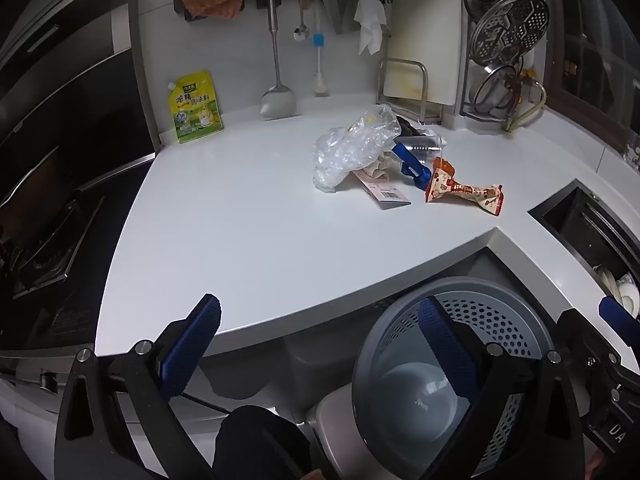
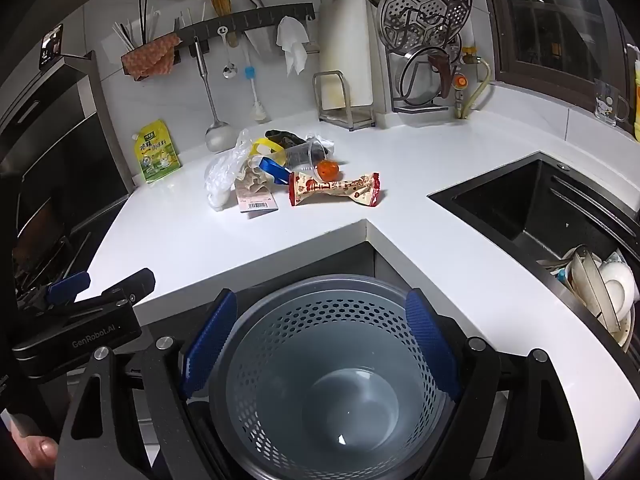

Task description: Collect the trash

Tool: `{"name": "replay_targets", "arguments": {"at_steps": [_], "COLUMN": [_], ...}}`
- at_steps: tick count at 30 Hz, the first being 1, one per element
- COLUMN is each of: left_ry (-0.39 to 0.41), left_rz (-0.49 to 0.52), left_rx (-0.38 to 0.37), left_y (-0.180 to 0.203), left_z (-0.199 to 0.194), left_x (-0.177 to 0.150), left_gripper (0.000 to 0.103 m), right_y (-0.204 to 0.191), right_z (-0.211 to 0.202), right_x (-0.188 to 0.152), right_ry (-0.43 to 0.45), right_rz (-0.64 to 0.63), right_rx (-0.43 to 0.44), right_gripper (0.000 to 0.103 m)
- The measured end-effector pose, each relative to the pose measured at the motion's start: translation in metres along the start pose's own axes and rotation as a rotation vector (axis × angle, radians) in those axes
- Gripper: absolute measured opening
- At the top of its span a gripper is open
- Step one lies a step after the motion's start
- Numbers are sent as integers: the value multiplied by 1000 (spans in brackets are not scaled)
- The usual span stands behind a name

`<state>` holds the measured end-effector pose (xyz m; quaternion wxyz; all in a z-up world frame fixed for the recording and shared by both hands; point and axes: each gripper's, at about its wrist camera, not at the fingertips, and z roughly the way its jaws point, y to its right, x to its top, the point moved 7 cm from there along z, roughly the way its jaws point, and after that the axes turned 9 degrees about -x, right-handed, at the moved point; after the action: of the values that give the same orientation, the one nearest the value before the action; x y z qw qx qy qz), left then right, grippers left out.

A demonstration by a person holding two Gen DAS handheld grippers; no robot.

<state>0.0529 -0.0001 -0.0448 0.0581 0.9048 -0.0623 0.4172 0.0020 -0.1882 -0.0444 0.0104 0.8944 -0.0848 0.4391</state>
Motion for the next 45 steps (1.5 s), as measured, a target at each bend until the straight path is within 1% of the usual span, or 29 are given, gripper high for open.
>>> {"name": "replay_targets", "arguments": {"at_steps": [9,10,24,31,38,39,45], "left_ry": [-6,-1,6,7,8,10,13], "left_rz": [8,-3,-5,10,3,5,7], "left_rx": [-1,-3,-2,-5,-9,-6,-3], "left_y": [10,0,0,-3,-10,-1,0], "left_z": [-1,-2,-3,-7,-9,-7,-8], "left_x": [-2,1,0,2,7,2,1], "left_gripper": [97,97,97,97,97,97,97], "right_y": [1,1,2,2,2,2,1], "right_z": [0,0,-1,-1,-3,-3,-5], "right_x": [0,-1,-2,-1,0,0,1], "right_ry": [0,1,6,7,10,10,11], "right_rz": [2,2,6,6,4,4,5], "right_rx": [2,2,4,4,3,4,4], "right_gripper": [82,82,82,82,82,82,82]}}
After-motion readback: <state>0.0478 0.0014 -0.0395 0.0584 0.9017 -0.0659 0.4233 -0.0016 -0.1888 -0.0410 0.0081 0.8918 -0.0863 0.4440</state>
